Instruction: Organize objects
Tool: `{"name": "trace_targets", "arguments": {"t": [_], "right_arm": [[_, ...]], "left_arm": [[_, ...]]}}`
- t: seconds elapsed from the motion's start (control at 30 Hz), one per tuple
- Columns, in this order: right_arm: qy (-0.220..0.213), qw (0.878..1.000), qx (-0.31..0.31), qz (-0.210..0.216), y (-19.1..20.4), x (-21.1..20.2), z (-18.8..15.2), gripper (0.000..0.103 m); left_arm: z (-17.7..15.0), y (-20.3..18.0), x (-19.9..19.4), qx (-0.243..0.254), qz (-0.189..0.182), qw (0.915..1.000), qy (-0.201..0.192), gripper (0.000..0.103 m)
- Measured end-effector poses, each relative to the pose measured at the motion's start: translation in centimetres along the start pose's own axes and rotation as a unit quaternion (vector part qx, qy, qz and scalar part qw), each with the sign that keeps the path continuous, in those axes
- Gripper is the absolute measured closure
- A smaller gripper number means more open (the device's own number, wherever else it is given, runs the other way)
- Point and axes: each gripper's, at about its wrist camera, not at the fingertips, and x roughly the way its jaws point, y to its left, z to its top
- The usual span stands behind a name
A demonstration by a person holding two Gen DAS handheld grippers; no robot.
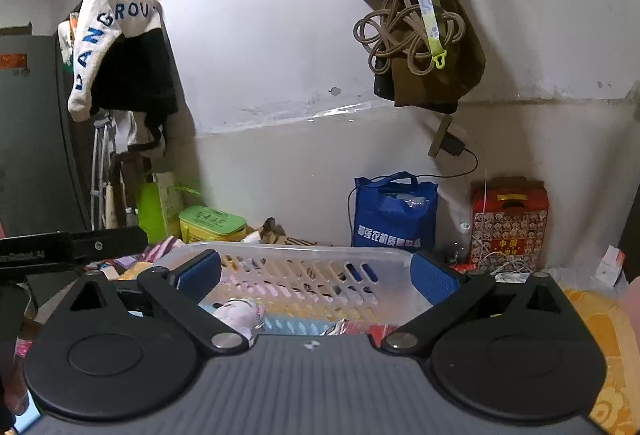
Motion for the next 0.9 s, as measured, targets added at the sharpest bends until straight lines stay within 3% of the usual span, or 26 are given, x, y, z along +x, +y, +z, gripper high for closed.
{"name": "trace_targets", "arguments": {"t": [0.17, 0.4, 0.57, 0.73, 0.9], "right_arm": [[0.032, 0.999, -0.001, 0.003, 0.7, -1.2, -1.0, 0.000], [0.030, 0.996, -0.055, -0.068, 2.0, -2.6, -1.3, 0.000], [0.047, 0.997, -0.021, -0.061, 1.4, -2.6, -1.2, 0.000], [0.050, 0.995, -0.050, -0.077, 2.6, -2.7, -1.5, 0.000], [0.008, 0.994, -0.067, -0.083, 3.5, -3.5, -2.1, 0.000]], "left_arm": [[-0.6, -2.2, -2.5, 0.028, 0.002, 0.9983, -0.050, 0.000], [-0.7, -4.1, -2.8, 0.068, 0.047, 0.9965, -0.015, 0.000], [-1.1, -4.5, -3.0, 0.082, 0.055, 0.9951, -0.007, 0.000], [-1.6, -4.5, -2.6, 0.083, 0.070, 0.9939, 0.020, 0.000], [-2.4, -4.0, -2.4, 0.084, 0.066, 0.9932, 0.045, 0.000]]}}
